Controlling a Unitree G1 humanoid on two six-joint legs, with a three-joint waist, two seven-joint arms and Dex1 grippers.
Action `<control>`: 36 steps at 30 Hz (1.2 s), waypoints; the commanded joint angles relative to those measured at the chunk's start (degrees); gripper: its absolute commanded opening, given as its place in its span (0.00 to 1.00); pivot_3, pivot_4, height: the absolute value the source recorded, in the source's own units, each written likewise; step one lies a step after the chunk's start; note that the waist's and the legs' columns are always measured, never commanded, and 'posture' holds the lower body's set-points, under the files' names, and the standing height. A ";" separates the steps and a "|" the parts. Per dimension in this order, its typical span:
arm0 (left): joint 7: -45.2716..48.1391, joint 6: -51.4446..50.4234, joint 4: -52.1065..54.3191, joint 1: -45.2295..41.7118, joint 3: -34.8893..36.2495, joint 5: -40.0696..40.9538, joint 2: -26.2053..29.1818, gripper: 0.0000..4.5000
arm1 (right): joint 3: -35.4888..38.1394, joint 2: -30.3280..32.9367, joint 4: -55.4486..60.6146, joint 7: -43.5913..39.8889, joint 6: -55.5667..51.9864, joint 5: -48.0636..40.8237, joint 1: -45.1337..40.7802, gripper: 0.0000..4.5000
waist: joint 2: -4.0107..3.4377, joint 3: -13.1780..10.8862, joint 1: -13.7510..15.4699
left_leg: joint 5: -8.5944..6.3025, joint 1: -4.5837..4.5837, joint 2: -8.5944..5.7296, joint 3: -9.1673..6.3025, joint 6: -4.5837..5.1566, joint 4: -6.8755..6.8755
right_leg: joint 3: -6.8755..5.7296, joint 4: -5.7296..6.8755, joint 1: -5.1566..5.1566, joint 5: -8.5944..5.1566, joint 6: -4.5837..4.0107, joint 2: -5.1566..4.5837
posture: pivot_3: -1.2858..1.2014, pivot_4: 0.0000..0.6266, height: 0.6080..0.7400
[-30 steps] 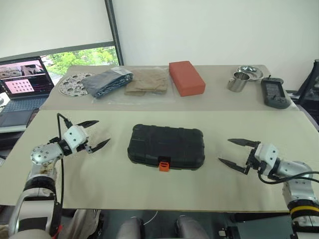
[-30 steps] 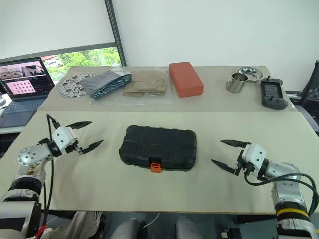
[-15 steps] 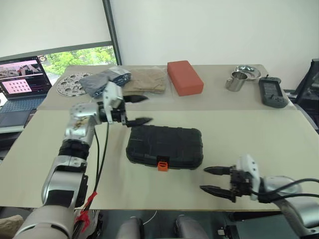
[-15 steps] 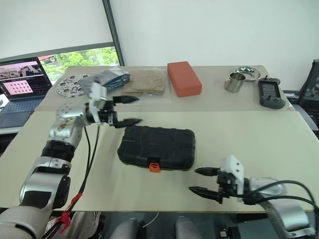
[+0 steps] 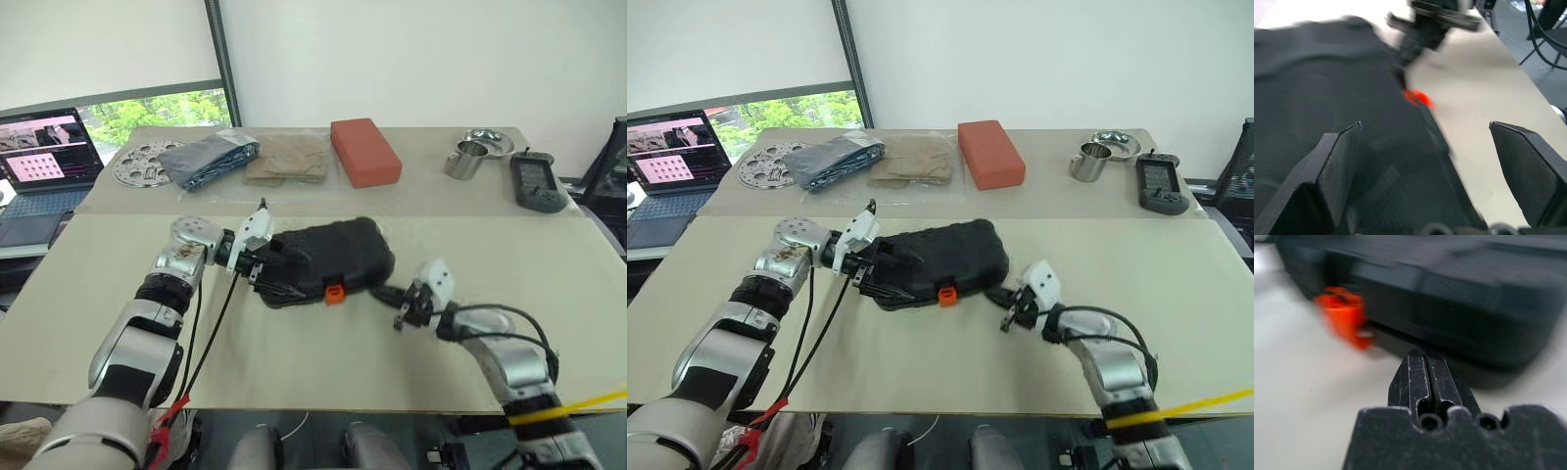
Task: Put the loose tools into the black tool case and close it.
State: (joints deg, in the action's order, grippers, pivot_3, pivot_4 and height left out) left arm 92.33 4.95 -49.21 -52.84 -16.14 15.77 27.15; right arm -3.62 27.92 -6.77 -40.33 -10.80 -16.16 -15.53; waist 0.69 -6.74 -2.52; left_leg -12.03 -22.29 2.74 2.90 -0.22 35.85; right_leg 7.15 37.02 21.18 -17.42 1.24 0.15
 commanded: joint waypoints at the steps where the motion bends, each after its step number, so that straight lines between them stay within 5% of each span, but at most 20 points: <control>1: 0.17 1.85 -2.33 -2.79 1.92 -1.03 -0.74 1.00 | 3.32 -1.90 -9.53 7.63 7.63 5.16 -6.88 0.01 | -0.02 0.00 -0.08 | 0.00 -0.04 0.00 -0.03 0.00 0.01 | 0.01 0.00 0.04 0.03 -0.05 0.02 | 0.52 0.24 1.00; 6: -3.03 3.44 -6.57 -4.70 5.73 -1.61 -3.15 1.00 | 3.65 -2.57 -10.20 7.78 7.39 5.48 -8.22 0.01 | -0.03 0.00 0.01 | 0.00 -0.11 -0.01 -0.08 0.01 -0.08 | 0.02 0.00 0.09 0.20 -0.36 0.03 | 0.52 0.24 1.00; 13: -8.82 4.10 -10.76 -5.89 9.28 -3.93 -5.91 1.00 | -1.85 -1.82 19.43 6.95 -15.63 0.36 5.70 0.45 | -0.09 0.04 0.01 | -0.07 -0.40 0.04 -0.54 0.14 -0.05 | 0.01 0.04 0.09 0.19 -0.34 0.23 | 0.52 0.24 1.00; 20: -9.20 6.80 -13.02 -5.13 8.30 -8.38 -7.12 1.00 | -6.42 -9.07 27.70 16.65 -29.28 2.52 5.97 0.45 | -0.13 0.07 -0.10 | 0.05 -0.49 0.04 -0.89 0.15 0.02 | 0.00 0.03 0.15 0.06 -0.14 0.43 | 0.52 0.24 1.00; 33: -9.11 8.03 -14.04 -5.26 9.19 -10.23 -7.58 1.00 | -9.28 -14.21 29.35 22.67 -33.93 5.71 3.13 0.45 | -0.16 0.09 -0.07 | 0.10 -0.52 0.01 -1.01 0.15 0.02 | -0.04 0.05 0.12 -0.01 -0.04 0.44 | 0.52 0.24 1.00; 36: -9.10 8.17 -14.08 -5.14 9.33 -10.31 -7.69 1.00 | -10.36 -14.62 29.84 23.61 -34.59 6.77 3.03 0.60 | -0.16 0.09 -0.09 | 0.10 -0.53 0.01 -1.03 0.16 0.02 | -0.04 0.05 0.13 -0.01 -0.04 0.45 | 0.52 0.24 1.00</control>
State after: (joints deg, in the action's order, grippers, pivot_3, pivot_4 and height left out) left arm 83.28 12.61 -62.39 -57.83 -7.06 6.53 19.64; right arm -13.32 13.94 20.57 -17.51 -44.81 -10.12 -11.42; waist 0.53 -6.65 -2.61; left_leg -11.93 -22.82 2.75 1.87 -0.06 35.87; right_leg 7.10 37.07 21.31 -17.43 1.20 0.59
